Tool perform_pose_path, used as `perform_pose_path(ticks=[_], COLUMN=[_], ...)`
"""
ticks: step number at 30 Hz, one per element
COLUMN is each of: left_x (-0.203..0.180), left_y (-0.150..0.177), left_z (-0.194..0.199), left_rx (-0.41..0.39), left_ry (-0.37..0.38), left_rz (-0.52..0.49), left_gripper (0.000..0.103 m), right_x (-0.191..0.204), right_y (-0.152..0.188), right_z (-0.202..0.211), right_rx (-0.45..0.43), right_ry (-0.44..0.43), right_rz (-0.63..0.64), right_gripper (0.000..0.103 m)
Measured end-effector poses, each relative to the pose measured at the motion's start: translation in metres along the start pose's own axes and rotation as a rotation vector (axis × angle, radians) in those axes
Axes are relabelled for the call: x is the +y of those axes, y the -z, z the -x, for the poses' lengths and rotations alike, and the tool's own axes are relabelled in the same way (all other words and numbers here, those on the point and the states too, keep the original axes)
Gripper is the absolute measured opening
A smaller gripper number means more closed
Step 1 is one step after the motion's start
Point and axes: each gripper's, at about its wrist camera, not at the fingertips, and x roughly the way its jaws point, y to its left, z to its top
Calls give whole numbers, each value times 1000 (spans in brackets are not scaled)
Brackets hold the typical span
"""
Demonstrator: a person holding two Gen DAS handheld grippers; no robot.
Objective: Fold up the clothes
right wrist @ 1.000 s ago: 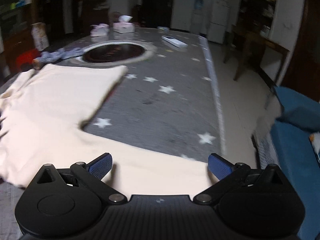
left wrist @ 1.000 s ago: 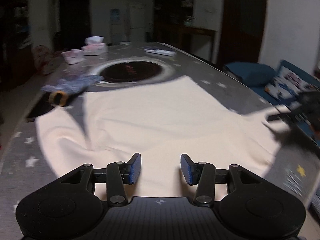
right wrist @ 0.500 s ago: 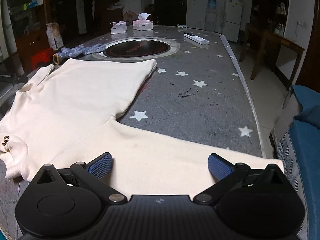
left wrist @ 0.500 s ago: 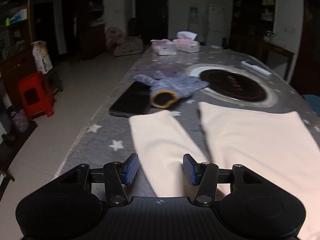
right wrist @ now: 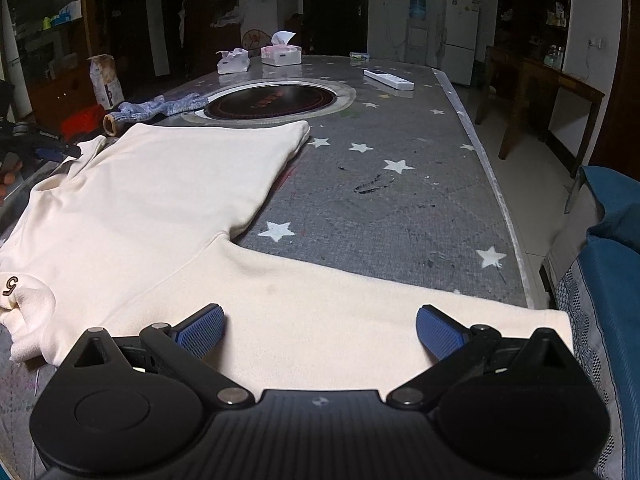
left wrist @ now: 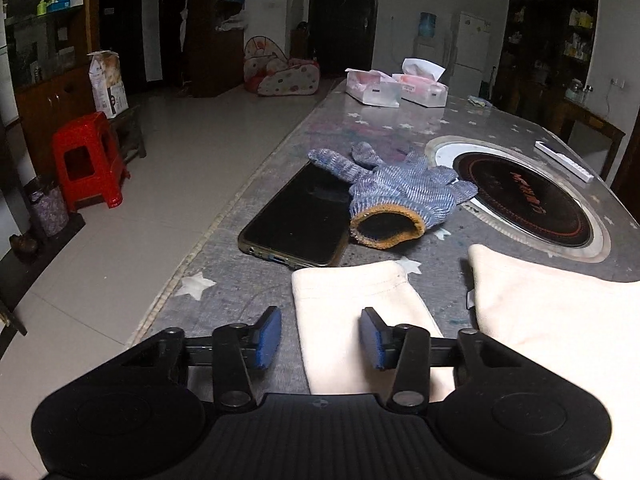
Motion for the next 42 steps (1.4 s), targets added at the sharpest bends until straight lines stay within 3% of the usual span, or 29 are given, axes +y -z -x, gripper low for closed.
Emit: perform_pose_path(ticks=[3,5,8,22,28,38,42], left_x=[-2,-4,-3,56,71,74,43], left_y=[1,0,-1,22,47,59,59], left_z=[0,0,2,37,65,97,118], left_rx=[-10,-12,-13,-10,2,36,-16], left_ry=[11,8,-22,-233,-325,-295,-202], left_rz=[-20,-33,-35,30,50,38,-32], left_gripper=[30,12,6,5,3,12,12], right_x=[0,0,0,1,1,9,27], right_y=[0,1,0,1,0,-4,-9], right_z=[0,-1,-1,-1,-1,6,19], right_rx=[-4,-6,-7,-15,-11,3,-29], right_ry=[2,4,6,10,8,6,-38], right_rz=[-1,0,0,0,4,52,124], right_gripper=[103,103,103,103,103,103,103])
